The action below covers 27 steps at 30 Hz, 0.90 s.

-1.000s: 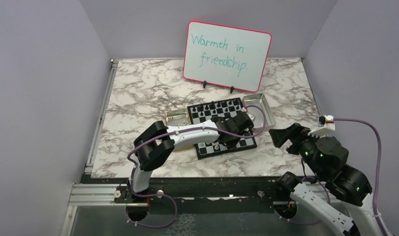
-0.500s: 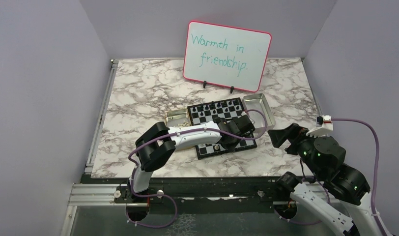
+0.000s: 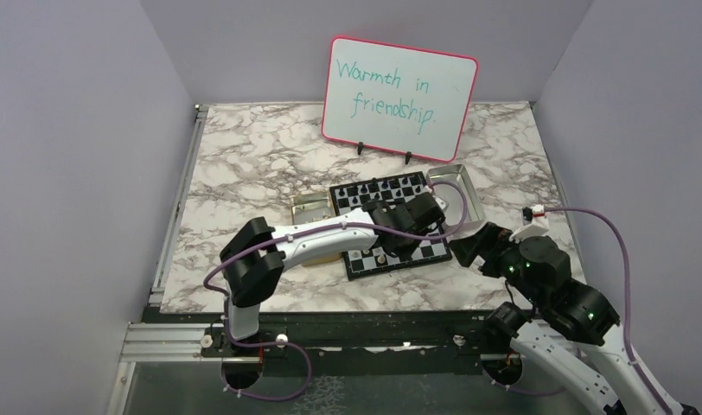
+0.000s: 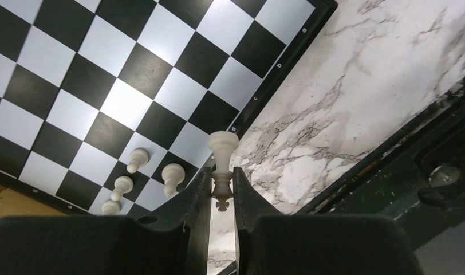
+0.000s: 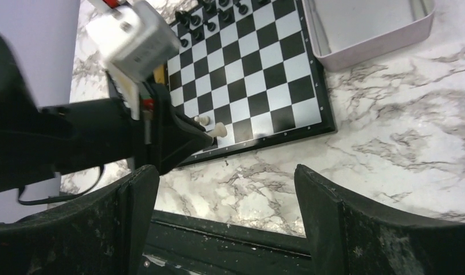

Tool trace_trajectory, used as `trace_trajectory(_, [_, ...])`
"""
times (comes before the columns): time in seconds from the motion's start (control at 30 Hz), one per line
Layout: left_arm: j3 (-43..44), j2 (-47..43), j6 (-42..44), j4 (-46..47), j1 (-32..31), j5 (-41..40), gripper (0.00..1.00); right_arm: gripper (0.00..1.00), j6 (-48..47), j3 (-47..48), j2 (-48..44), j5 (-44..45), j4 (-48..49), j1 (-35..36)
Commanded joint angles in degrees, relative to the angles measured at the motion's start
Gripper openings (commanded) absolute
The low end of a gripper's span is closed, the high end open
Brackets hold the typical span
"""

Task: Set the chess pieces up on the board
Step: Place the chess piece on the chessboard.

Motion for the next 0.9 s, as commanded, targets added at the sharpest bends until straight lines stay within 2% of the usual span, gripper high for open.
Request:
trace_trajectory(0.0, [0.10, -5.15, -0.66, -0.13, 1.06, 2.41, 0.17, 0.91, 2.70, -2.97, 0.65, -4.67, 6.95, 0.26])
trace_trajectory(0.1, [-0.89, -7.49, -0.84, 1.05, 2.04, 4.83, 0.17, 0.85, 3.79, -6.14, 1.42, -6.12, 10.88, 0.29])
trace_trajectory(0.17, [-1.76, -9.35, -0.85, 2.05, 2.53, 6.51, 0.17, 0.73, 4.17, -8.38, 2.69, -7.24, 14.14, 0.28])
trace_trajectory(0.27, [-3.10, -11.99, -0.67, 3.00, 2.78, 9.22, 0.17, 0.50, 5.77, -9.96, 5.75, -7.00, 17.44, 0.28])
trace_trajectory(0.33, [-4.33, -13.43, -0.67, 3.48, 2.90, 10.79, 0.17, 0.44, 6.39, -11.01, 7.87, -7.11, 21.01, 0.27])
trace_trajectory(0.57, [-6.18, -16.16, 0.11, 5.29, 3.18, 16.51, 0.17, 0.38, 6.80, -10.82, 18.23, -10.99, 32.98, 0.26])
trace_trajectory(0.73, [-6.30, -16.81, -0.41, 6.28, 3.37, 16.12, 0.16, 0.36, 3.62, -11.94, 23.99, -13.30, 37.78, 0.26])
trace_trajectory(0.87, [-8.64, -17.72, -3.38, 10.86, 3.38, 16.00, 0.15, 0.34, 2.49, -13.09, 26.63, -16.27, 37.36, 0.26])
